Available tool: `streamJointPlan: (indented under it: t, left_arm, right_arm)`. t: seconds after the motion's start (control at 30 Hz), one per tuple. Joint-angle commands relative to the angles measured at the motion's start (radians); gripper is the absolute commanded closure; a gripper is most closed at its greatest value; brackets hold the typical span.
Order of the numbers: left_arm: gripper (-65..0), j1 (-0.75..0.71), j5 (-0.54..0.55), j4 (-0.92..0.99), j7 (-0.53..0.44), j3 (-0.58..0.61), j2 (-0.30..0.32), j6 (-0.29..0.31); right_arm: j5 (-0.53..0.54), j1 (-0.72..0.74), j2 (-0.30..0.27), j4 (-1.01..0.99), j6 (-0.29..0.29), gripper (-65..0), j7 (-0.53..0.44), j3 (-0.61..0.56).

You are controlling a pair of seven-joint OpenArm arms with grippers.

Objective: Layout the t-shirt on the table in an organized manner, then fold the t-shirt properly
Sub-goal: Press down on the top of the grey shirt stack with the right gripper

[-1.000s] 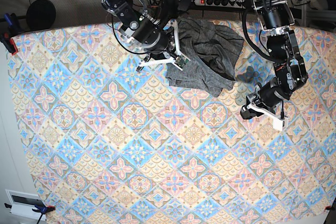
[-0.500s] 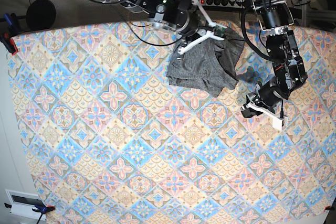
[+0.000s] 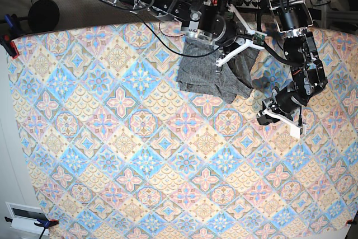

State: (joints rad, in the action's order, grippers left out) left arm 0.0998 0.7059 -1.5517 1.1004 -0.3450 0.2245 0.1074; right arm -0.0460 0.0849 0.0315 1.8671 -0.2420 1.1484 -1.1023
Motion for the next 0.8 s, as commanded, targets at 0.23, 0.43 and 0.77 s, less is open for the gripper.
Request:
streamJointPlan:
  t: [0.23, 0.43, 0.77]
  left_arm:
    - [-9.3, 0.018, 0.013, -0.006, -0.016, -0.001, 0.013, 0.007]
    - [-9.3, 0.027, 0.014, 0.067, -0.016, -0.002, 0.016, 0.008]
    - [-9.3, 0.044, 0.014, 0.090, -0.018, -0.006, 0.017, 0.008]
  right_arm:
    - [0.004, 0.006, 0.043, 0.052, 0.003, -29.8, 0.075, 0.000]
    - [-0.142, 0.006, 0.043, 0.091, 0.163, -28.1, 0.101, 0.001]
    - [-0.297, -0.116, 0.029, 0.093, 0.161, -25.9, 0.106, 0.089]
